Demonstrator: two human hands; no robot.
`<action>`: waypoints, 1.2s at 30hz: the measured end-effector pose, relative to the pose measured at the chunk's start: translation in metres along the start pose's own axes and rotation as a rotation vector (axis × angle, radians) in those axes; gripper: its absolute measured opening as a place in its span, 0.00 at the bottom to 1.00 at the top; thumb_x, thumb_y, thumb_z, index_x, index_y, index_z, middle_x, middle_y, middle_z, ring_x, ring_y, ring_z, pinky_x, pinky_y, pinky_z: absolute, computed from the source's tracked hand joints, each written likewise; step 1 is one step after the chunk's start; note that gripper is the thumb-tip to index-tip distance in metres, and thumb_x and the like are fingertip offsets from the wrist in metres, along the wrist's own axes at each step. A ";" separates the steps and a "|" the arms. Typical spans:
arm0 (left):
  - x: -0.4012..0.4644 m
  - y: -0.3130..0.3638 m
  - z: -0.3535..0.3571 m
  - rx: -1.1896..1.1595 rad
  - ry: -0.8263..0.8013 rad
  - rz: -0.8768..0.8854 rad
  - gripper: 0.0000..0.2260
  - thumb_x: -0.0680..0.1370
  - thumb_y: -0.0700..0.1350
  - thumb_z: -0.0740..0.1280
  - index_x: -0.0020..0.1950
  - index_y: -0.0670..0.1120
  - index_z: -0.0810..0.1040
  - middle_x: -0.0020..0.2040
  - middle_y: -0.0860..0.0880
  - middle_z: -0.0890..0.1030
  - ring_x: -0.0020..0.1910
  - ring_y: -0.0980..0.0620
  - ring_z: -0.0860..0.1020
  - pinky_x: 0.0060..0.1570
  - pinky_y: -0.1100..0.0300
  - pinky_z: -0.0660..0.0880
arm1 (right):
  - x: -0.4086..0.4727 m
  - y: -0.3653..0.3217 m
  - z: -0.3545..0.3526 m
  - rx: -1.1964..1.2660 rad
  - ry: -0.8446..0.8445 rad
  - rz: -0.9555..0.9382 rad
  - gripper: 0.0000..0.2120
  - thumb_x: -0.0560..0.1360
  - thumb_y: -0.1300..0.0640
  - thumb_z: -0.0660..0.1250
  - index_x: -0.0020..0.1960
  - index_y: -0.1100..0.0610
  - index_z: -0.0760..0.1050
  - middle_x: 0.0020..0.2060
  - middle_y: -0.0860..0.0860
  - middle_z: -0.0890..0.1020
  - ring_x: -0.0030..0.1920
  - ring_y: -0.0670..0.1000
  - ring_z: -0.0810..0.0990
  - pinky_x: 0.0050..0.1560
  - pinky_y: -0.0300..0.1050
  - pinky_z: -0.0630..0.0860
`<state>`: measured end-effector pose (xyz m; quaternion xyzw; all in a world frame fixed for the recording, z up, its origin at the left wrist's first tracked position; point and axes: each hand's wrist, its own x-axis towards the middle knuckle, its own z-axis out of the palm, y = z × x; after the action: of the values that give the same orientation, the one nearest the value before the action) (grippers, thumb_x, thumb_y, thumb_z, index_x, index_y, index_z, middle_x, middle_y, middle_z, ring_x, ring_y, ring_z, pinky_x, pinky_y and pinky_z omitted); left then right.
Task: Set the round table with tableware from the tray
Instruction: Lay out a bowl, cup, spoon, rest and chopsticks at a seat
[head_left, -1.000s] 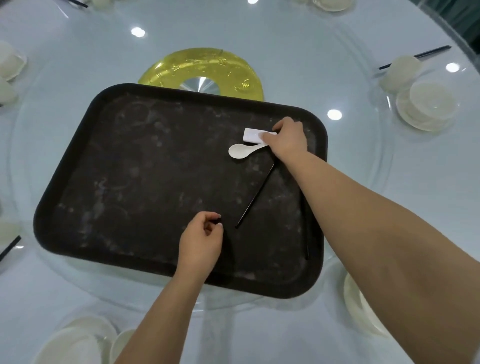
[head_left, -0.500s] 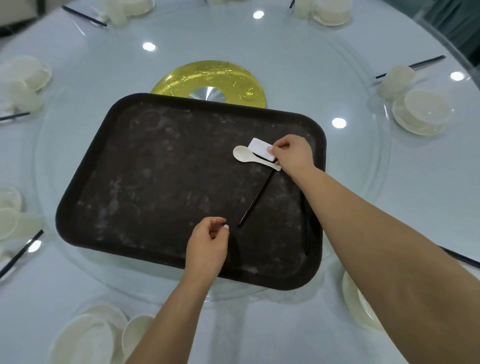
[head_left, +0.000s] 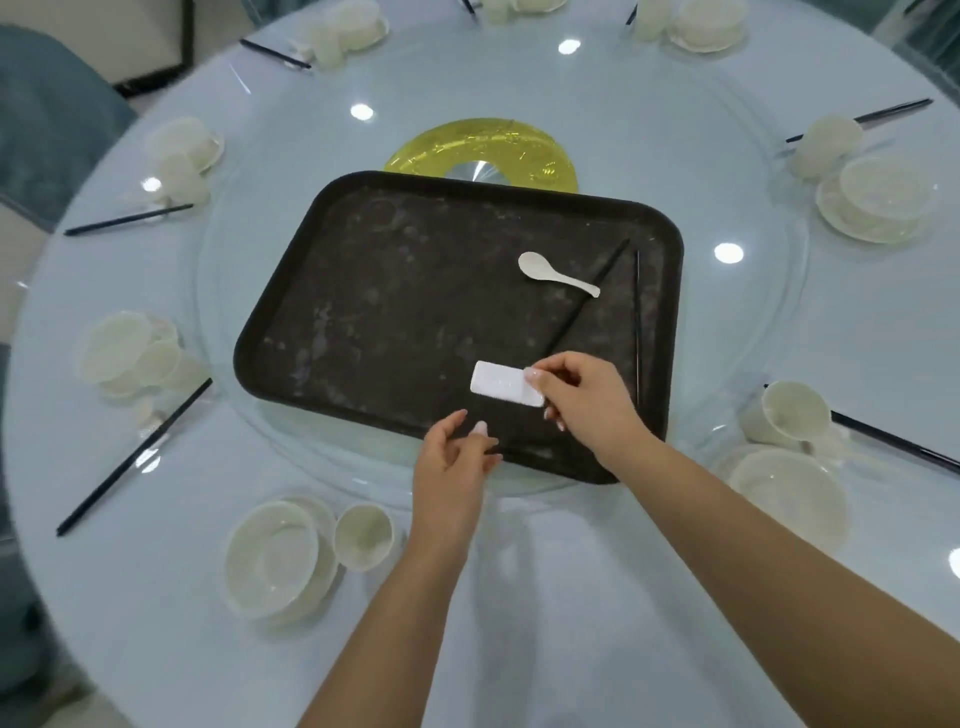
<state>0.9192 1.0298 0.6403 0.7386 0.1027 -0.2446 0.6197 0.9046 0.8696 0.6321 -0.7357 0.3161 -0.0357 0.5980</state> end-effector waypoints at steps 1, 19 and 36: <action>-0.008 -0.002 -0.008 0.006 0.013 0.000 0.09 0.80 0.49 0.65 0.59 0.55 0.75 0.47 0.51 0.84 0.45 0.56 0.83 0.40 0.67 0.78 | -0.016 0.003 0.005 -0.020 -0.036 -0.007 0.06 0.77 0.53 0.69 0.42 0.45 0.78 0.31 0.46 0.81 0.28 0.40 0.78 0.28 0.30 0.72; -0.071 -0.108 -0.120 0.042 0.143 -0.311 0.04 0.80 0.41 0.64 0.47 0.45 0.79 0.43 0.46 0.84 0.38 0.48 0.83 0.43 0.58 0.81 | -0.158 0.079 0.116 0.029 -0.167 0.350 0.08 0.77 0.66 0.64 0.53 0.58 0.78 0.41 0.56 0.82 0.35 0.50 0.82 0.38 0.41 0.81; -0.037 -0.131 -0.188 0.122 0.099 -0.324 0.04 0.75 0.41 0.72 0.47 0.41 0.82 0.38 0.45 0.82 0.37 0.49 0.78 0.50 0.50 0.78 | -0.166 0.089 0.193 -0.020 -0.002 0.432 0.08 0.76 0.67 0.64 0.44 0.57 0.78 0.33 0.55 0.81 0.30 0.54 0.80 0.40 0.53 0.83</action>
<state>0.8713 1.2444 0.5662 0.7597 0.2357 -0.3106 0.5204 0.8182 1.1117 0.5513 -0.6567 0.4662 0.0973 0.5848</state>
